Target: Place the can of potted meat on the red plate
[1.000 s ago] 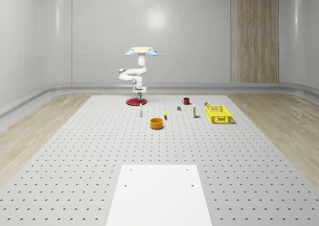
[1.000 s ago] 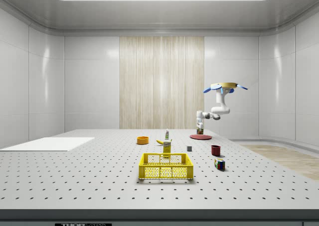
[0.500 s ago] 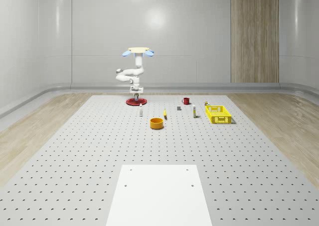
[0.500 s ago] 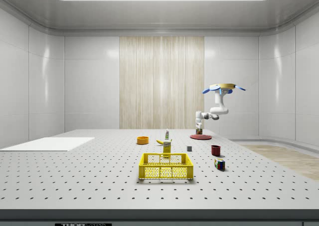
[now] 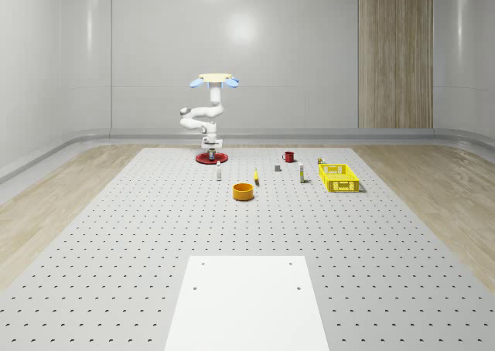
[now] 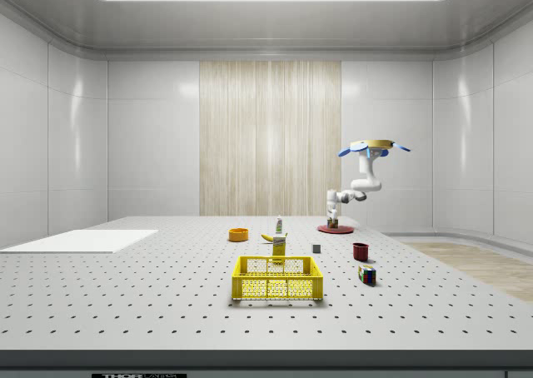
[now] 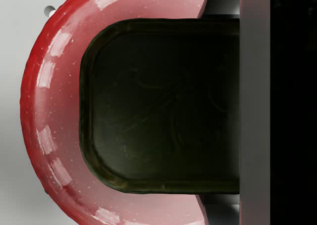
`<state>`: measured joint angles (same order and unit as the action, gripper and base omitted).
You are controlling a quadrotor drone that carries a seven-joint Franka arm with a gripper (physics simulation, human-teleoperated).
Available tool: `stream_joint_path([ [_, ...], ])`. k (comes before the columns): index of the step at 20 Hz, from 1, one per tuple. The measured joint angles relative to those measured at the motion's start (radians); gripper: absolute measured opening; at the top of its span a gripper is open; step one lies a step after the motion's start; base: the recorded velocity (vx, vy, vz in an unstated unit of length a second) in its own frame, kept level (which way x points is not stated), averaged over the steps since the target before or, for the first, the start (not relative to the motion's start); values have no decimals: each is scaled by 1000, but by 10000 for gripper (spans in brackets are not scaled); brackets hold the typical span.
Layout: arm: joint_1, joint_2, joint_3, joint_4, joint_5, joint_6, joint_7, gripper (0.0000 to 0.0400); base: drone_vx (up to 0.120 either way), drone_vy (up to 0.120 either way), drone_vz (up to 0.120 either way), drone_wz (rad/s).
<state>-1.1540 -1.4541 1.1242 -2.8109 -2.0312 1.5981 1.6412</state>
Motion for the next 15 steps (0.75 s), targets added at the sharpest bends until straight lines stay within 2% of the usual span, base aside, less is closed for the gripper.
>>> stream_joint_path([
  [5,5,1,26,-10,26,-12,1,385,0,0,0,0],
  [15,15,-1,123,-40,120,-48,9,399,0,0,0,0],
])
